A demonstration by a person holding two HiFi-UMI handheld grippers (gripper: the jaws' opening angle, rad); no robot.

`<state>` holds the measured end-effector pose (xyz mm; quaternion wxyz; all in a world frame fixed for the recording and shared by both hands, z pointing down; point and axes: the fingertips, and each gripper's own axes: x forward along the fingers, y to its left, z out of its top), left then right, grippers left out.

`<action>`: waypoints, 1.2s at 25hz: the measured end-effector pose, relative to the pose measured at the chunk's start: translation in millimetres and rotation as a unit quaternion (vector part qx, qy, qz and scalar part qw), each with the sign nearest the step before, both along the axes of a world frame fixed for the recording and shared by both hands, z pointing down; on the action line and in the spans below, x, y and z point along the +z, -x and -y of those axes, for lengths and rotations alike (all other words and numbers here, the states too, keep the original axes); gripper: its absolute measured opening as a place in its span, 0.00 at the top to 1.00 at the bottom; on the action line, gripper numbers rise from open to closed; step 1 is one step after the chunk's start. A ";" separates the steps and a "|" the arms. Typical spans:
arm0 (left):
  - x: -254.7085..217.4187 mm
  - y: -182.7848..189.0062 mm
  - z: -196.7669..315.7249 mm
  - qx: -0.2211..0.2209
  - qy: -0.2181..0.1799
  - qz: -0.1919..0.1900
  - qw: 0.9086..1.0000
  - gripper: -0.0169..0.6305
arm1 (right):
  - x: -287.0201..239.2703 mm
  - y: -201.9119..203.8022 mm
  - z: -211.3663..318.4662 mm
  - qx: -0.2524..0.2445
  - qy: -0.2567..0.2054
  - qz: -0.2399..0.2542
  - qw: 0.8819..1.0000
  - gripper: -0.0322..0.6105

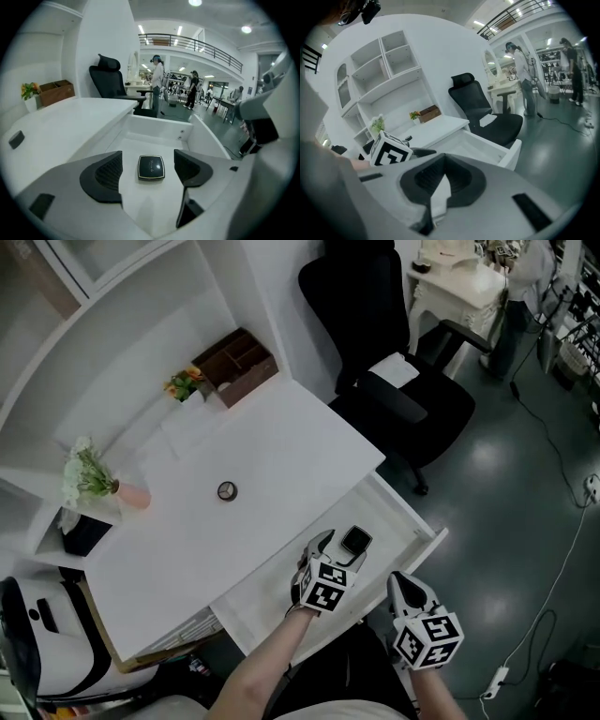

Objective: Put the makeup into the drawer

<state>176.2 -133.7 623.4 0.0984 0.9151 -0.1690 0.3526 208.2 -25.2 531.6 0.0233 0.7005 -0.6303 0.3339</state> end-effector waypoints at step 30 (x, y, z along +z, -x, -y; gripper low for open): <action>-102.0 224.9 108.7 -0.316 -0.070 -0.063 0.944 0.51 | -46.4 152.2 122.0 -0.255 -0.067 0.001 0.965 0.95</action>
